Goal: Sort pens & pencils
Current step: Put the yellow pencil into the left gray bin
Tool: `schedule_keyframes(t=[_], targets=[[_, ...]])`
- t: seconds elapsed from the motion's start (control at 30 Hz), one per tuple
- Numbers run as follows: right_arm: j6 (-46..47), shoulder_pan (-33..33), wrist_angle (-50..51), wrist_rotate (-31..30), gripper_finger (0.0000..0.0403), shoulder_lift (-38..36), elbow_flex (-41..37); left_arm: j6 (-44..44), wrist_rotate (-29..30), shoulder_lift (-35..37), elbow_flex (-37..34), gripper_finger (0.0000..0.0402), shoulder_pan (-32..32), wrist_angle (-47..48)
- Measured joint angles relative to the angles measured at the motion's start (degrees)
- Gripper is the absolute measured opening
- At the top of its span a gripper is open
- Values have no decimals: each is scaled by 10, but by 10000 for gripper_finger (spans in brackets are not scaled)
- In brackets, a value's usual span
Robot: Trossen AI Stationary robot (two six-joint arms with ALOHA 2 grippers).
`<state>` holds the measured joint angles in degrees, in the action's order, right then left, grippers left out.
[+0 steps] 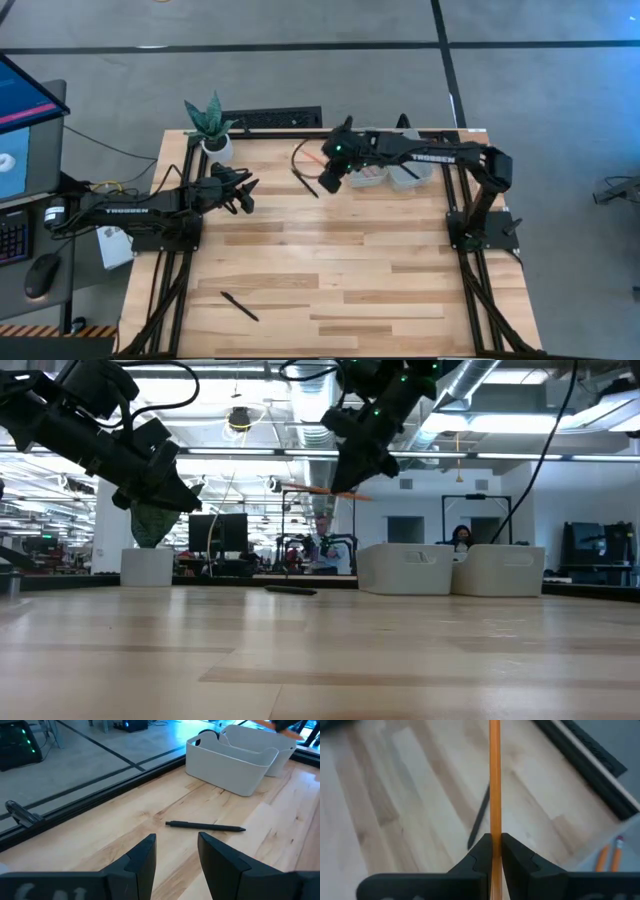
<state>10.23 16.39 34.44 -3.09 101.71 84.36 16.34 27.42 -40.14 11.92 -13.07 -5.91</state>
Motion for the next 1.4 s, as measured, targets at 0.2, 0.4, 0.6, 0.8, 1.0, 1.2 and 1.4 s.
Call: schedule_keyframes(t=[0.2, 0.4, 0.6, 0.8, 1.0, 1.2, 1.4], targets=[[24, 34, 17, -1, 55, -30, 0, 0, 0, 0, 0, 135, 0, 0], [24, 63, 40, -20, 55, -37, 0, 0, 0, 0, 0, 135, 0, 0], [35, 96, 77, -36, 55, -30, -15, 0, 0, 0, 0, 135, 0, 0], [63, 118, 99, -36, 55, -30, -39, 0, 1, 0, 0, 135, 0, 0], [64, 132, 101, -36, 55, -30, -65, 0, 3, 0, 0, 135, 0, 0], [64, 141, 100, -36, 55, -30, -90, 0, 3, 0, 0, 135, 0, 0], [64, 145, 92, -36, 55, -30, -115, 0, 3, 0, 0, 135, 0, 0]])
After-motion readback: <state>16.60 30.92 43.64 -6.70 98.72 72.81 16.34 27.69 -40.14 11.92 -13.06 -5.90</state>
